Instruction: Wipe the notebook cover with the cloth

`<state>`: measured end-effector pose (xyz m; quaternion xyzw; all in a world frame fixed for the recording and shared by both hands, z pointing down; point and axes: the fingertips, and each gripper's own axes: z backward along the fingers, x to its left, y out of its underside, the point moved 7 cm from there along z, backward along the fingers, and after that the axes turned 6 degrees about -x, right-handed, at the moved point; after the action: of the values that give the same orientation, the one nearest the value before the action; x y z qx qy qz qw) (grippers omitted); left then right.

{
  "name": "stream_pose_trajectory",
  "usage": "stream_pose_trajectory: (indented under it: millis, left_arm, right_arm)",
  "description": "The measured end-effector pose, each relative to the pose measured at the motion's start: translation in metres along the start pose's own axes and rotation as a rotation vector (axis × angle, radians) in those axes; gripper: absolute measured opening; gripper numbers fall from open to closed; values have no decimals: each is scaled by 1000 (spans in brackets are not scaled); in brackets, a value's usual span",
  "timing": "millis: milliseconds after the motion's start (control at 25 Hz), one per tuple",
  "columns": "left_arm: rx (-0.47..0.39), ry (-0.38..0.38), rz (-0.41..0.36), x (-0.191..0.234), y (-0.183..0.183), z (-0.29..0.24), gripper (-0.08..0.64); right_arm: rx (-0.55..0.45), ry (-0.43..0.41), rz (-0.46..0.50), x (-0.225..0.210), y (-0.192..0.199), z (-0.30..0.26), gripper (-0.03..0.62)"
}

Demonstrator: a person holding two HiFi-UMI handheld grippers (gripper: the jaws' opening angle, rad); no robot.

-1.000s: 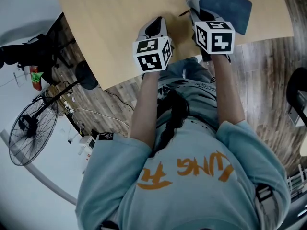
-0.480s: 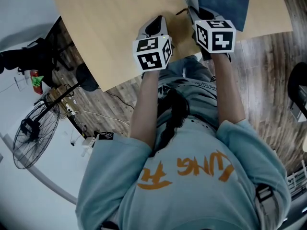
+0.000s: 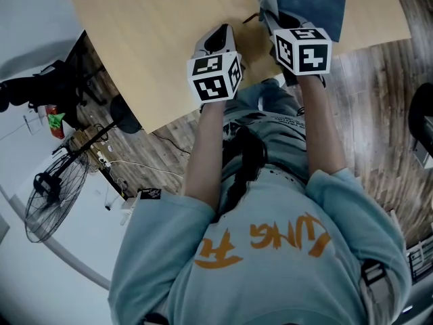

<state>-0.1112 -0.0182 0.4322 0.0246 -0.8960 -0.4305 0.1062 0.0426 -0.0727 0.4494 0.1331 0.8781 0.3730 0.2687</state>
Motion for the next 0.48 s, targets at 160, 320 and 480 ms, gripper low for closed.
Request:
stream_pose_trajectory:
  millis: [160,320,480]
  left_arm:
    - [1,11,-8,-6,-2,-3,17]
    - [6,17,-17,-11,-2,-5,17]
    - [8,22,-25,-17,-3,-4,17]
  right_arm:
    - [-3,-1,-7,-4,-1,2,28]
    - [-10,-1,-14,-9,0,5,28]
    - [-18,1,-19,-12,0,11,28]
